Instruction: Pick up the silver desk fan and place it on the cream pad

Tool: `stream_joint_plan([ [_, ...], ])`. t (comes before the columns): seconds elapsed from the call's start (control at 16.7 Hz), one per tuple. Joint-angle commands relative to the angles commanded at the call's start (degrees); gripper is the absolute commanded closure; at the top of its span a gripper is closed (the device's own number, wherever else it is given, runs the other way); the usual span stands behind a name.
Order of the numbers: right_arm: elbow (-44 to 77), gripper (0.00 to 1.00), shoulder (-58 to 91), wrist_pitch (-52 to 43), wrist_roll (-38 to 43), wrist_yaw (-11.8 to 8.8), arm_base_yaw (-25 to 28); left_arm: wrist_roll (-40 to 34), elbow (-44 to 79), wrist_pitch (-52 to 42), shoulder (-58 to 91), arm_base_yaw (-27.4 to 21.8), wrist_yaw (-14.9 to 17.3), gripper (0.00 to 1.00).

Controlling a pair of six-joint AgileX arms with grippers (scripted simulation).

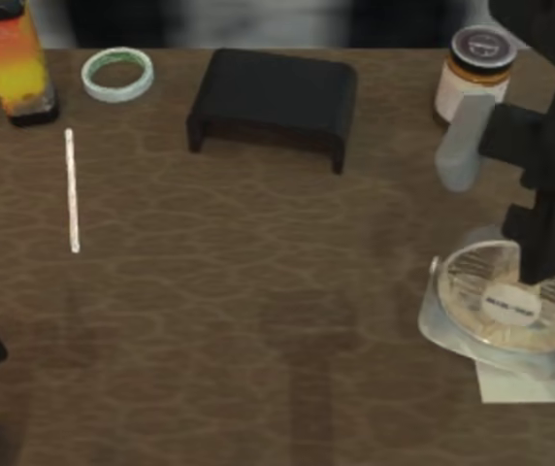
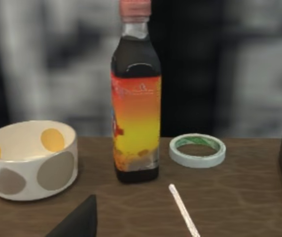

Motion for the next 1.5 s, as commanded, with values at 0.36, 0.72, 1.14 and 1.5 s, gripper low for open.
stream_joint_plan([
  [0.36, -11.61, 1.0, -8.12, 6.51, -26.28, 3.3, -5.82, 0.0, 0.0, 0.0, 0.0, 0.0, 0.0, 0.0],
  [0.72, -14.52, 1.0, -10.07, 8.41, -31.78, 4.38, -7.26, 0.0, 0.0, 0.0, 0.0, 0.0, 0.0, 0.0],
  [1.14, -18.18, 1.0, -9.63, 12.68, -31.47, 4.32, -7.3, 0.0, 0.0, 0.0, 0.0, 0.0, 0.0, 0.0],
  [1.5, -21.52, 1.0, -9.18, 16.31, -31.78, 4.38, -7.27, 0.0, 0.0, 0.0, 0.0, 0.0, 0.0, 0.0],
])
